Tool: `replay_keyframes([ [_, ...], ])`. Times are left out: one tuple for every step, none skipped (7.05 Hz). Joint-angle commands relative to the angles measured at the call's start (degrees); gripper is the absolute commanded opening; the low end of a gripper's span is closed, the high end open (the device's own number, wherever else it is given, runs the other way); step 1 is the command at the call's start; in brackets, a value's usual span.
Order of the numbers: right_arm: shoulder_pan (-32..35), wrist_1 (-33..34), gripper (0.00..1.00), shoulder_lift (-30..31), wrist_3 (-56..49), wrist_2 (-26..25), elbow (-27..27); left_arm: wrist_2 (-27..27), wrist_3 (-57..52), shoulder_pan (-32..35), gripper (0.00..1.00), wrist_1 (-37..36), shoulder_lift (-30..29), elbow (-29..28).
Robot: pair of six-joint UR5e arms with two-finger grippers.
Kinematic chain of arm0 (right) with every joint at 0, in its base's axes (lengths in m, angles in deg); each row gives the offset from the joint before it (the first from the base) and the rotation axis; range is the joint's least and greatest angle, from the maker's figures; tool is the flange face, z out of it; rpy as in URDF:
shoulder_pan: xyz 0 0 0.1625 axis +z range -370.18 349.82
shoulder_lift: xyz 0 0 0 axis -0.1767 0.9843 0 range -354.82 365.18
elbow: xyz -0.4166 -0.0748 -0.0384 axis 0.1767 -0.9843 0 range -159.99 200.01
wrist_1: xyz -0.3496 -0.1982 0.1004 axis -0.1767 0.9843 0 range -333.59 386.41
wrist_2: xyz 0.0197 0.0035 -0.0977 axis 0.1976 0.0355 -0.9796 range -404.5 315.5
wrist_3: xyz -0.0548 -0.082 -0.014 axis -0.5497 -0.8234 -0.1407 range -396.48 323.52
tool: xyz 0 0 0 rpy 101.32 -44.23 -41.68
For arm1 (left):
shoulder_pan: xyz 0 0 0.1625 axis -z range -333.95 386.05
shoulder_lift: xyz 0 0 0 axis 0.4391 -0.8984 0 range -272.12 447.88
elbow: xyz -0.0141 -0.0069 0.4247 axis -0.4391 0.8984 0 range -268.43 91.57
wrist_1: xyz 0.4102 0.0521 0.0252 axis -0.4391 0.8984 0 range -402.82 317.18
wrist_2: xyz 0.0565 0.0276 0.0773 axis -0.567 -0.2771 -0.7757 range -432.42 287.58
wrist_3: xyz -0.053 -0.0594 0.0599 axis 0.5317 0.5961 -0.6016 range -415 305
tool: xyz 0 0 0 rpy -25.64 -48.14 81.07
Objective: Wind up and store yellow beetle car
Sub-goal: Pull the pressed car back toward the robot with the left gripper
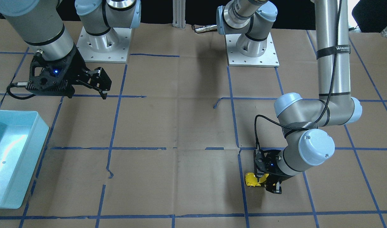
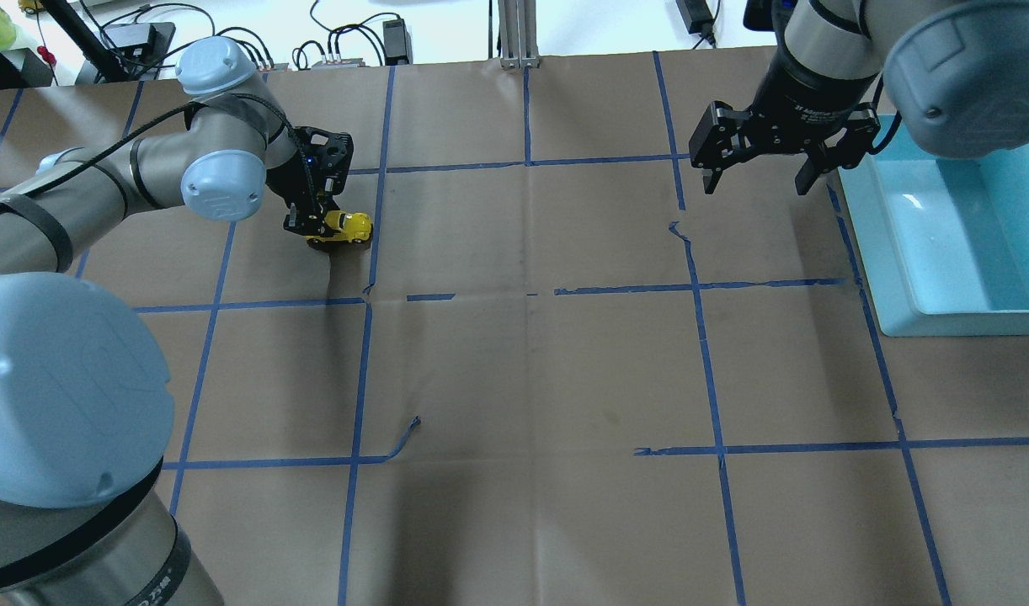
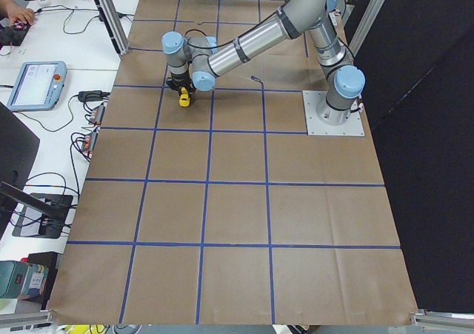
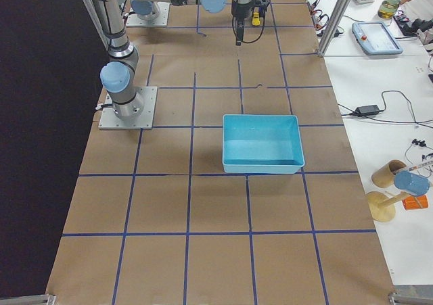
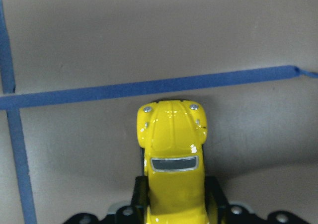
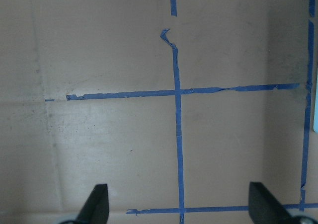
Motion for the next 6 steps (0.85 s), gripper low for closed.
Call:
replay_keyframes([
  [0.0,-0.1,1.00,-0.3,0.0,0.2,-0.1,0.1,-0.4,-1.3,0.00,0.0,-0.2,0.0],
  [0.0,-0.1,1.00,-0.2,0.0,0.4,-0.1,0.2,-0.5,-1.8,0.00,0.0,-0.2,0.0],
  [0.0,-0.1,1.00,-0.1,0.0,0.4,-0.1,0.3,-0.5,-2.2,0.00,0.0,-0.2,0.0],
  [0.1,-0.1,1.00,0.0,0.3,0.4,-0.2,0.4,-0.6,-2.9,0.00,0.0,-0.1,-0.1],
  [0.1,-0.1,1.00,0.4,0.8,0.5,-0.2,0.5,-1.3,-3.2,0.00,0.0,-0.2,0.0],
  [0.1,-0.1,1.00,0.4,0.9,0.5,-0.2,0.4,-1.9,-3.4,0.00,0.0,-0.1,0.0],
])
